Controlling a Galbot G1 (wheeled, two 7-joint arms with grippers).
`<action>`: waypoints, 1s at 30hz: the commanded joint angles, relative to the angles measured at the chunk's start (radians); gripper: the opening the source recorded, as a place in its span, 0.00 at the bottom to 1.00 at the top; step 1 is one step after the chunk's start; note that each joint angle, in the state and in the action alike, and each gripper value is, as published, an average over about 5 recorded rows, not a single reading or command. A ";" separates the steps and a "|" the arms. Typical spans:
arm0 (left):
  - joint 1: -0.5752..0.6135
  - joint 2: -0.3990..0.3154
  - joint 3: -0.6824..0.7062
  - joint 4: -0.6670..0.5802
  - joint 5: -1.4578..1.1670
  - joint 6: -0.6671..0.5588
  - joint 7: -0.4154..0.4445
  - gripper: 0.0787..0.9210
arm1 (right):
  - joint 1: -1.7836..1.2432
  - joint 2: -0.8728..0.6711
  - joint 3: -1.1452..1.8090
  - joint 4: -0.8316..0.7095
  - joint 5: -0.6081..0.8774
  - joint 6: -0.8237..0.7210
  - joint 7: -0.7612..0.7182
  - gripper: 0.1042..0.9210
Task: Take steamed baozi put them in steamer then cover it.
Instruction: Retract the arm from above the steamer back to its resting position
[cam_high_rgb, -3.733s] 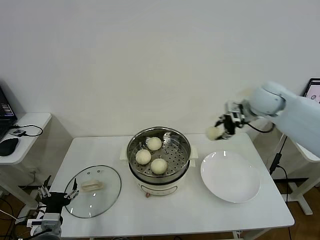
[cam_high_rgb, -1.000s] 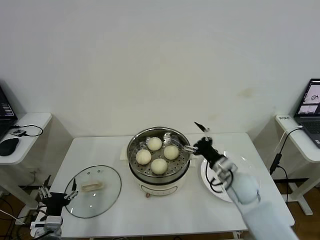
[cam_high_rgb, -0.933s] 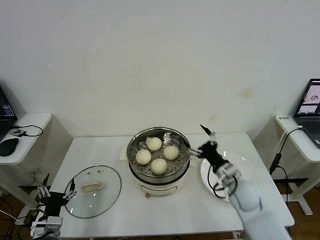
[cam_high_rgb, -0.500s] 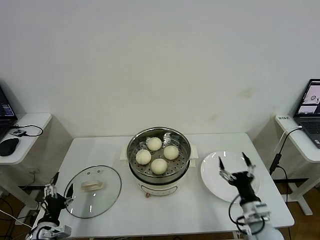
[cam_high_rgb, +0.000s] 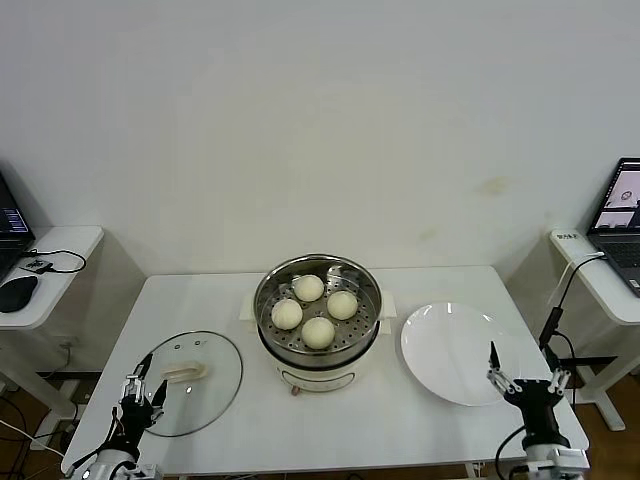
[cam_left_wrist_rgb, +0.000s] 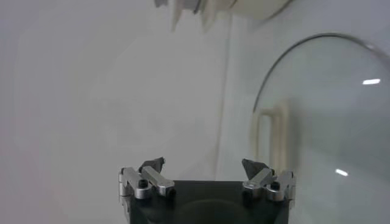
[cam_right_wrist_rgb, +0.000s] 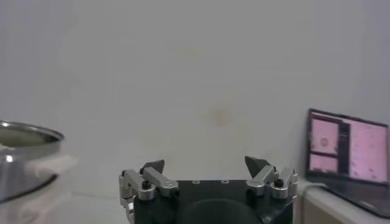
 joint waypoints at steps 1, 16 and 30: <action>-0.015 0.001 0.033 0.015 0.060 0.002 0.012 0.88 | -0.042 0.032 0.051 0.011 -0.007 0.009 0.004 0.88; -0.190 0.002 0.074 0.187 0.066 0.014 0.025 0.88 | -0.059 0.057 0.033 0.013 -0.032 0.015 -0.004 0.88; -0.276 -0.002 0.107 0.255 0.077 0.026 0.032 0.88 | -0.069 0.060 0.020 0.006 -0.043 0.017 -0.009 0.88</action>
